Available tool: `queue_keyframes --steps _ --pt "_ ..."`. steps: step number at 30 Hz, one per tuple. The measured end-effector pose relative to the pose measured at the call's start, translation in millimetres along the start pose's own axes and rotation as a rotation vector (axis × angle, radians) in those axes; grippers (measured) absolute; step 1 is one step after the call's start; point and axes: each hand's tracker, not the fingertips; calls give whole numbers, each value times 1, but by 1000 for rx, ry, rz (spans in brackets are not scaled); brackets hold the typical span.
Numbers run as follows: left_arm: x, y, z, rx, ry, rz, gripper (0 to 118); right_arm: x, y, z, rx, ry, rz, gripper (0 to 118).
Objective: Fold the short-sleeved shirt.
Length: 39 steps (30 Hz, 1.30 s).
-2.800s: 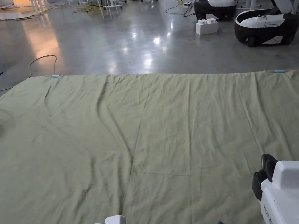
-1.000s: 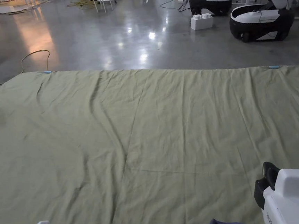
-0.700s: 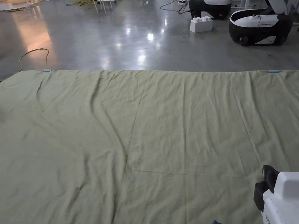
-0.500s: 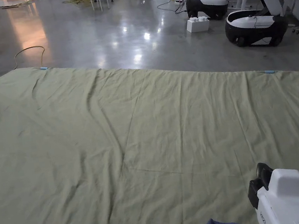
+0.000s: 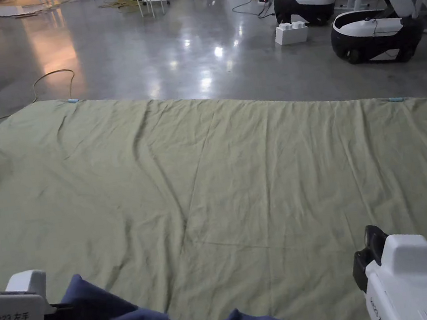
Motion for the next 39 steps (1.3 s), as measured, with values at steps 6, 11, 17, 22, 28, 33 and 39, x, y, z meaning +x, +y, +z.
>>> queue_keyframes --steps 6,11,17,22,28,33,39 --pt "91 -15 -1 -26 148 -164 14 -2 -3 1 -6 13 -9 0" --pt "162 -37 -20 -37 183 -201 14 3 -4 3 -6 8 -12 0" --pt "222 -52 -46 -72 77 -183 14 8 -7 1 -22 -3 -25 0" --pt "261 -73 -84 -141 12 -183 14 9 -9 2 -28 -5 -23 0" --pt "277 -91 -109 -167 -19 -144 14 13 -14 4 -38 -13 -23 0" --pt "269 -90 -106 -152 -122 -66 23 16 -17 3 -49 -17 -20 0" --pt "236 -72 -78 -78 -394 18 71 18 -19 4 -56 -21 -20 0"
